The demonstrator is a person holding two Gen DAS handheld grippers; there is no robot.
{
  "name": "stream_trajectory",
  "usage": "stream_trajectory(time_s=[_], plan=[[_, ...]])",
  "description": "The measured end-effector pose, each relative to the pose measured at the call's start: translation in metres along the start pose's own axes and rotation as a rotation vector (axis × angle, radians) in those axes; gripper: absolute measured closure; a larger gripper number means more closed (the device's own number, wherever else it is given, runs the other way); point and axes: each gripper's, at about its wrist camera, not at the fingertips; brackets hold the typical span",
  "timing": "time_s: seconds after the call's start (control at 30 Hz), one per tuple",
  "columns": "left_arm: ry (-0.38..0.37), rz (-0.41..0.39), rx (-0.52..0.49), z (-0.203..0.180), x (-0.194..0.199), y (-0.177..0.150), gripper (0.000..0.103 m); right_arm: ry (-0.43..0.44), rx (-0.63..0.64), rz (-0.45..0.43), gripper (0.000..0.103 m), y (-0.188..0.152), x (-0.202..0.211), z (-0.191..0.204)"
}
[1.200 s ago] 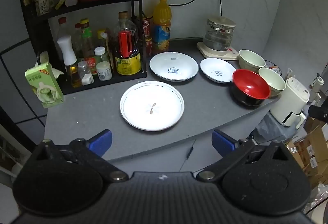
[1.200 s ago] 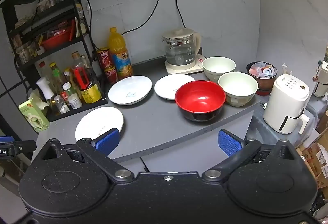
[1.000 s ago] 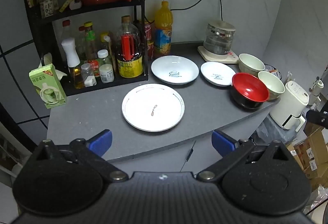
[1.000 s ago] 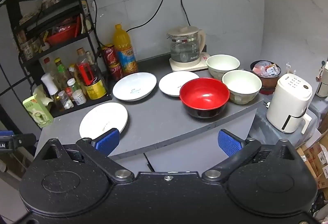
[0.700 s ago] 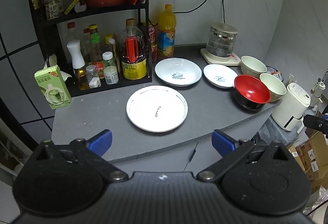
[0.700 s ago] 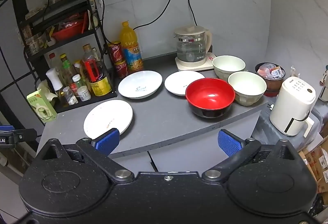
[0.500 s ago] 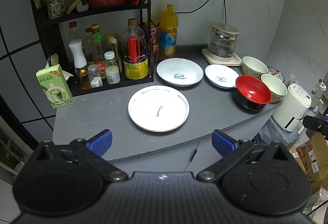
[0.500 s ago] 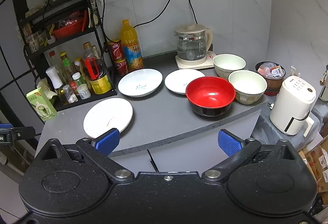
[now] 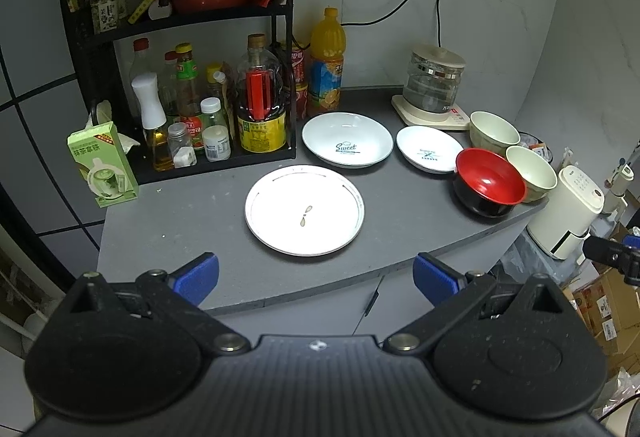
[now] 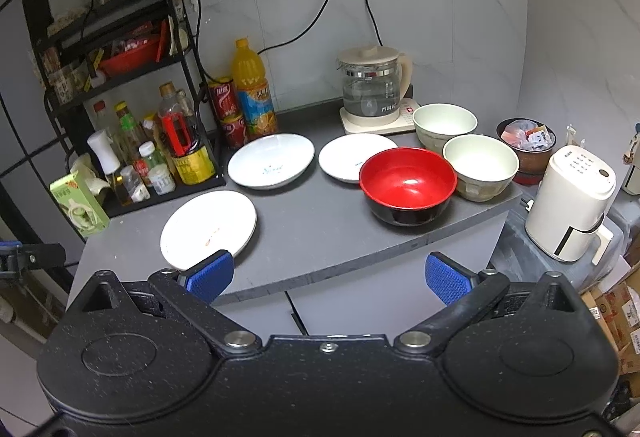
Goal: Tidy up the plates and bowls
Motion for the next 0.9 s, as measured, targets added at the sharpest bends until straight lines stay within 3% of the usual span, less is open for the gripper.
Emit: stream_trajectory(time_s=[0.9], plan=[[-0.002,0.004,0.011,-0.008,0.0,-0.01,0.001,-0.007,0.011,0.022,0.0,-0.009,0.001,-0.01]])
Point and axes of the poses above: each gripper's, at about its wrist camera, not at the fingertips, and x roughly against the way its jaws point, z to its left, y to its top, and after that the axes turned 7 degrees about -z, right-handed
